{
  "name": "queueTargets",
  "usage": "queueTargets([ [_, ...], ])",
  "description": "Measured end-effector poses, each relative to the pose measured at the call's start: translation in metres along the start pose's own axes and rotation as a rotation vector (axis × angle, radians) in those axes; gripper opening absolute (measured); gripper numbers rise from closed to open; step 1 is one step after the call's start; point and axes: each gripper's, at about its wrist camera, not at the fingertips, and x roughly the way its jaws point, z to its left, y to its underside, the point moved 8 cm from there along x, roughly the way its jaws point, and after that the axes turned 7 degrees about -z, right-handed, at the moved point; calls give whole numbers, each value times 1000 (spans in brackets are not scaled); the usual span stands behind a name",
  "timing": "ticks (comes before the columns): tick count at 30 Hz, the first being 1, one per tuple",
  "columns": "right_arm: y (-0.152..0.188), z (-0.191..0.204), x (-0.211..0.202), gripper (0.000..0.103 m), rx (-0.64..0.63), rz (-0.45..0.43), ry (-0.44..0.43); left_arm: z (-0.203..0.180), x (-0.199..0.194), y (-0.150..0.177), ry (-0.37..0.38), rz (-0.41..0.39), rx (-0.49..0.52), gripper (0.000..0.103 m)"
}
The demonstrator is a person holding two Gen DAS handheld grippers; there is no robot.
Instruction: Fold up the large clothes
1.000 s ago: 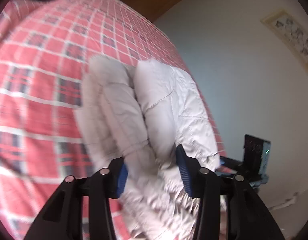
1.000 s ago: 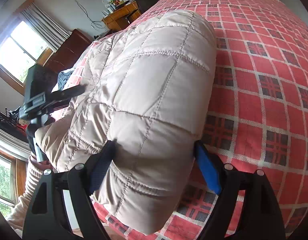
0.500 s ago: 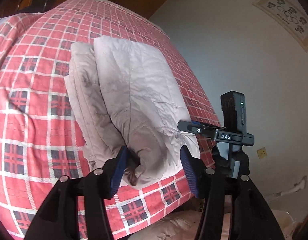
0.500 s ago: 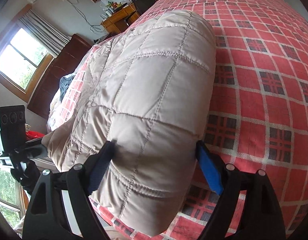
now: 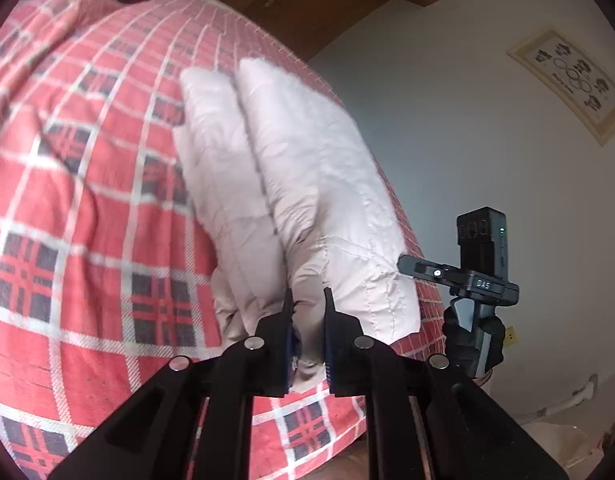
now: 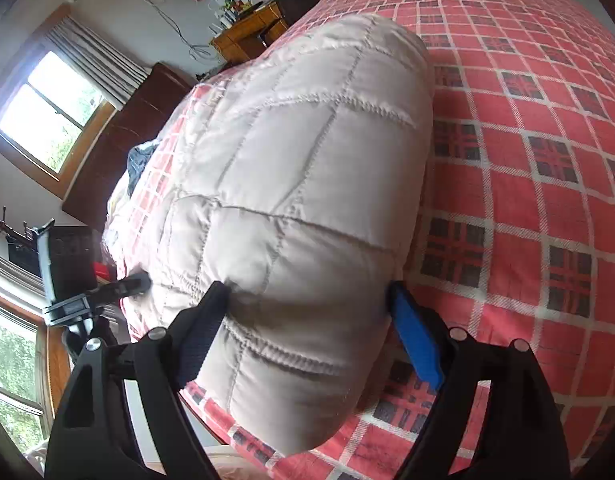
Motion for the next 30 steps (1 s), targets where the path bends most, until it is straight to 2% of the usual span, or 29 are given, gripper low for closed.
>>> queueTargets([
  [4, 4, -2, 8, 82, -9, 11, 18, 10, 6, 3, 31, 23, -31, 15],
  [7, 2, -4, 4, 82, 11, 9, -10, -5, -8, -11, 5, 20, 27, 28],
  [10, 1, -1, -1, 82, 3, 0, -16, -21, -25, -41, -10, -57, 77, 41],
  [12, 0, 1, 0, 82, -1, 0, -13, -24, -26, -65, -18, -89, 95, 45],
  [17, -1, 4, 0, 82, 6, -6, -14, 9, 15, -114, -130, -57, 34, 45],
  [20, 0, 0, 0, 83, 5, -5, -13, 15, 45, -127, -101, -12, -13, 45],
  [22, 0, 0, 0, 83, 2, -3, -11, 13, 60, -130, -92, -4, -20, 41],
  [23, -1, -2, 1, 83, 2, -2, -9, 10, 64, -132, -87, -2, -17, 35],
  [24, -2, -3, 2, 83, 2, -2, -7, 6, 68, -133, -81, -8, -7, 21],
  [25, -3, -4, 3, 83, 6, -1, -7, 1, 68, -134, -75, -16, 9, 15],
  [28, -2, -3, 2, 84, 5, -1, -20, -13, 54, -138, -11, -55, 27, 10],
  [30, -2, -1, 2, 84, -8, -6, -27, -15, 40, -142, 44, -74, 0, 9],
])
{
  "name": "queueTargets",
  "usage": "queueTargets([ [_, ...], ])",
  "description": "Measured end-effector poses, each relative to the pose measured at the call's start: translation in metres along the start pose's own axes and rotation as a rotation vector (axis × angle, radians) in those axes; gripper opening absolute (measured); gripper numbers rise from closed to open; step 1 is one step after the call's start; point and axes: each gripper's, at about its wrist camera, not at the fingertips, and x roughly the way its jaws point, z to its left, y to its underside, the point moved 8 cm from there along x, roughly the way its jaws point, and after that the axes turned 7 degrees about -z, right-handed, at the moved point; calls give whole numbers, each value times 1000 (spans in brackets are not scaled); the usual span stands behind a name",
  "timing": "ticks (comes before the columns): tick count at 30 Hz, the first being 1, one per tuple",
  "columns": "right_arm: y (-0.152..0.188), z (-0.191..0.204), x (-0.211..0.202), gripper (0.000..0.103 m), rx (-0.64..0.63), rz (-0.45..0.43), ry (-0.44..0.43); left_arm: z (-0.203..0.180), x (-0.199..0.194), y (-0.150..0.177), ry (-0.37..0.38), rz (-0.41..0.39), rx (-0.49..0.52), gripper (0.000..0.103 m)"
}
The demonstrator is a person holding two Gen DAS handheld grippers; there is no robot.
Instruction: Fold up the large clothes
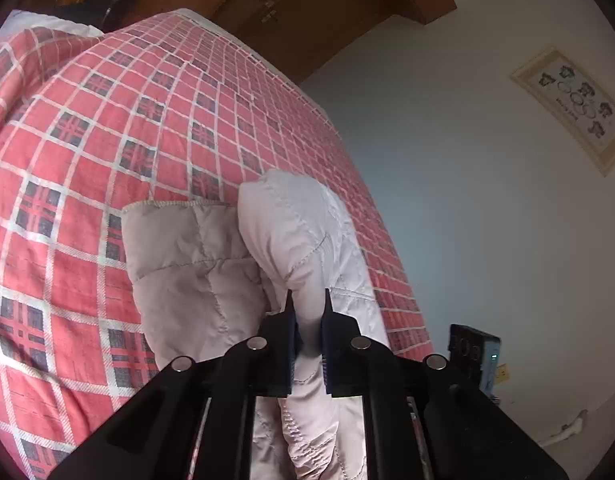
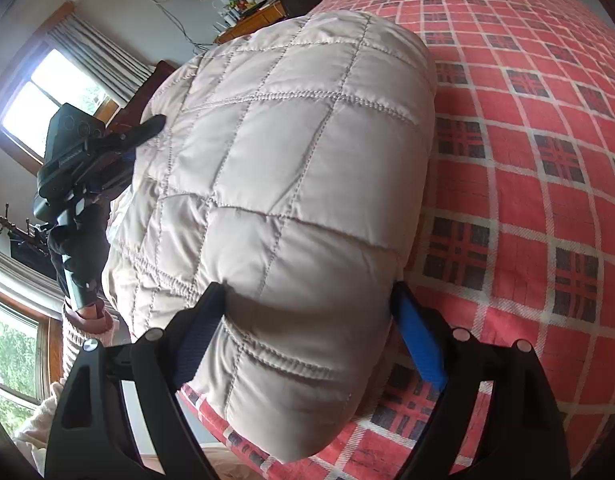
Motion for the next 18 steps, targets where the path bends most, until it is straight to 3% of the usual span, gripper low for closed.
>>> queueTargets([
  [3, -1, 5, 2, 86, -25, -7, 3, 15, -5, 2, -7, 5, -20, 9],
  [6, -2, 6, 6, 87, -35, -5, 8, 49, 9, 14, -54, 53, -75, 10],
  [8, -2, 5, 8, 87, -26, -1, 1, 68, 21, 24, -44, 75, -128, 11],
  [12, -4, 4, 8, 87, -26, 12, -2, 67, 22, 29, -57, 72, -130, 14],
  [15, -8, 1, 5, 87, 3, 21, -35, 50, 10, 27, -102, 77, -92, 26],
  [18, -20, -8, -3, 87, 57, 2, -93, 35, -10, 25, -133, 59, -49, 55],
])
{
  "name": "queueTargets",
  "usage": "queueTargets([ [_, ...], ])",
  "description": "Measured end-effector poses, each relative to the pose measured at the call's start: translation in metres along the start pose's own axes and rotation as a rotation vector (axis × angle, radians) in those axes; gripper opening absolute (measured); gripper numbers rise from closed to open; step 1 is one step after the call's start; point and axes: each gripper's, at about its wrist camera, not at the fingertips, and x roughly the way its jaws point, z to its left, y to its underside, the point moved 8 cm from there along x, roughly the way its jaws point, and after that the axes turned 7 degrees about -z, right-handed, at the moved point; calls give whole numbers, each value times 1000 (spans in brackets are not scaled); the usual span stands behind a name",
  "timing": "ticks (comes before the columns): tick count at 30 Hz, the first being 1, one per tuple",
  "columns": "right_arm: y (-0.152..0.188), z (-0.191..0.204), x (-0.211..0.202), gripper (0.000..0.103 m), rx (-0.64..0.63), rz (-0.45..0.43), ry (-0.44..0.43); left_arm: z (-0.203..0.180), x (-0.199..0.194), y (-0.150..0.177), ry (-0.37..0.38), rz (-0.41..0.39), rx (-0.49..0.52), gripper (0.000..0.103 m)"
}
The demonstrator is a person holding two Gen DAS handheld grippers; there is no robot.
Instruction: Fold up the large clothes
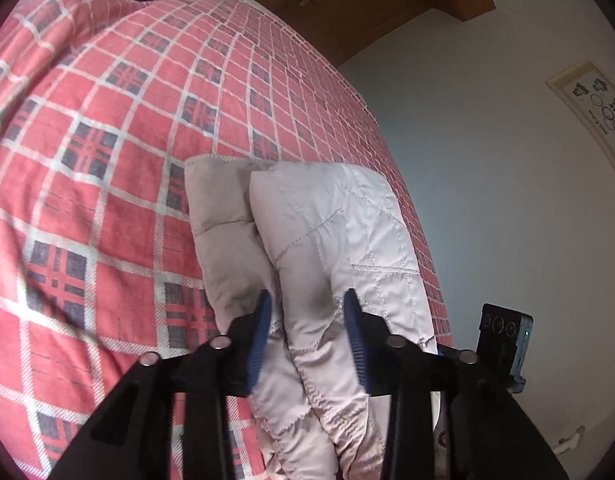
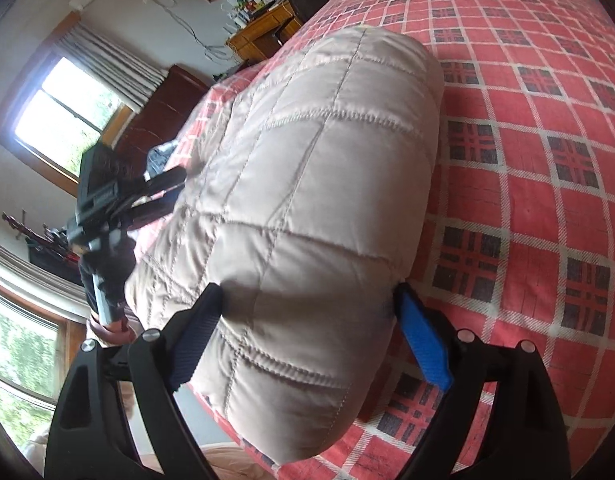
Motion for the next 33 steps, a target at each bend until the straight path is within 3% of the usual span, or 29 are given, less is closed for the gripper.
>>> queueTargets([
  [3, -12, -9, -7, 87, 38, -32, -29, 3, -14, 2, 3, -7, 9, 70],
  [7, -24, -17, -2, 87, 79, -23, -79, 23, -16, 11, 0, 16, -22, 71],
  [12, -31, -25, 14, 87, 105, 11, -105, 27, -6, 18, 111, 34, -70, 72],
  [17, -32, -28, 25, 91, 120, 25, -128, 22, 21, 27, 90, 89, -27, 76],
  [21, -30, -36, 34, 94, 142, 41, -159, 15, 35, 32, 138, 105, -64, 83],
  [25, -25, -37, 46, 98, 171, 63, -197, -1, 50, 39, 143, 107, -27, 93],
  [29, -25, -37, 53, 98, 178, 64, -225, -9, 55, 43, 142, 102, -9, 92],
  [31, -23, -34, 53, 93, 149, 56, -208, -14, 57, 44, 143, 96, 4, 73],
  [33, -23, -33, 48, 80, 128, 41, -183, -18, 62, 40, 134, 85, 20, 62],
])
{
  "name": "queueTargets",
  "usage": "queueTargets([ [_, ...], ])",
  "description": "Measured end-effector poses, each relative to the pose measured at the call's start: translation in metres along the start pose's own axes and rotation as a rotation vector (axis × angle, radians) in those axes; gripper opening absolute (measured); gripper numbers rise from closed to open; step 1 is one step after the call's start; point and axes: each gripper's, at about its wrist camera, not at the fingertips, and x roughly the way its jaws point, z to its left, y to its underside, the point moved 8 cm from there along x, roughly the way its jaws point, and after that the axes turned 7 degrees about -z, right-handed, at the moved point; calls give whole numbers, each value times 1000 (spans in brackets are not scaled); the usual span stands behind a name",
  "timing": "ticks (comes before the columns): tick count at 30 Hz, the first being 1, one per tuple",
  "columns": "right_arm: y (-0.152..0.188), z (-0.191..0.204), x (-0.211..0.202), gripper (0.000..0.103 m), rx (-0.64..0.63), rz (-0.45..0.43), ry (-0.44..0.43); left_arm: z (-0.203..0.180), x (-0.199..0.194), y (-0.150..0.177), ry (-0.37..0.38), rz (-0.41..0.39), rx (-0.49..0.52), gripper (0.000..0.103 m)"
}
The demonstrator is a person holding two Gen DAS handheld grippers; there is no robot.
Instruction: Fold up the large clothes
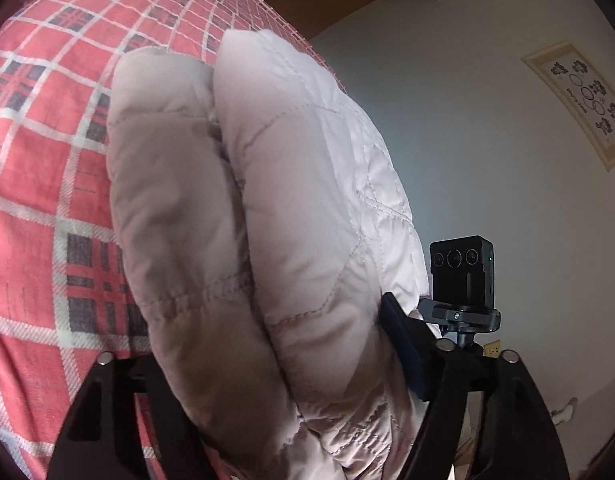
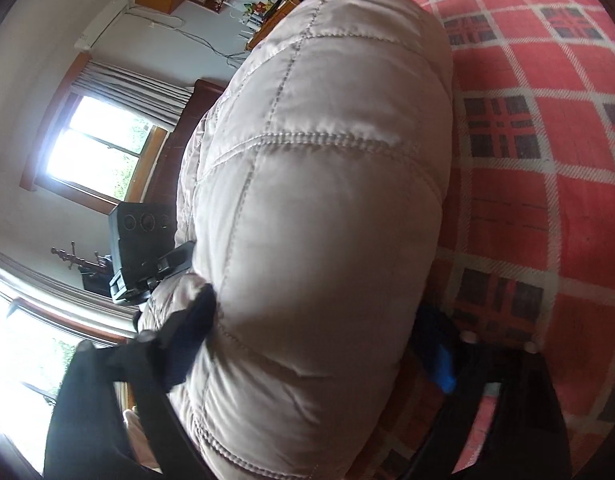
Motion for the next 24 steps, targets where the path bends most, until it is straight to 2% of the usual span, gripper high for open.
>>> queueTargets([
  [2, 0, 2, -6, 66, -8, -8, 2, -6, 0, 1, -2, -5, 5, 56],
  [5, -5, 4, -21, 59, -29, -34, 1, -25, 6, -3, 12, -16, 22, 49],
  [11, -31, 1, -85, 59, -64, -132, 46, -77, 44, -27, 101, -3, 71, 48],
  [17, -55, -40, -134, 60, -9, -189, 103, -102, 94, -54, 150, 25, 85, 49],
  [20, -58, -73, -141, 61, 38, -189, 120, -95, 118, -56, 131, 54, 73, 49],
  [24, -48, -110, -116, 66, 107, -162, 134, -77, 143, -49, 88, 92, 66, 50],
])
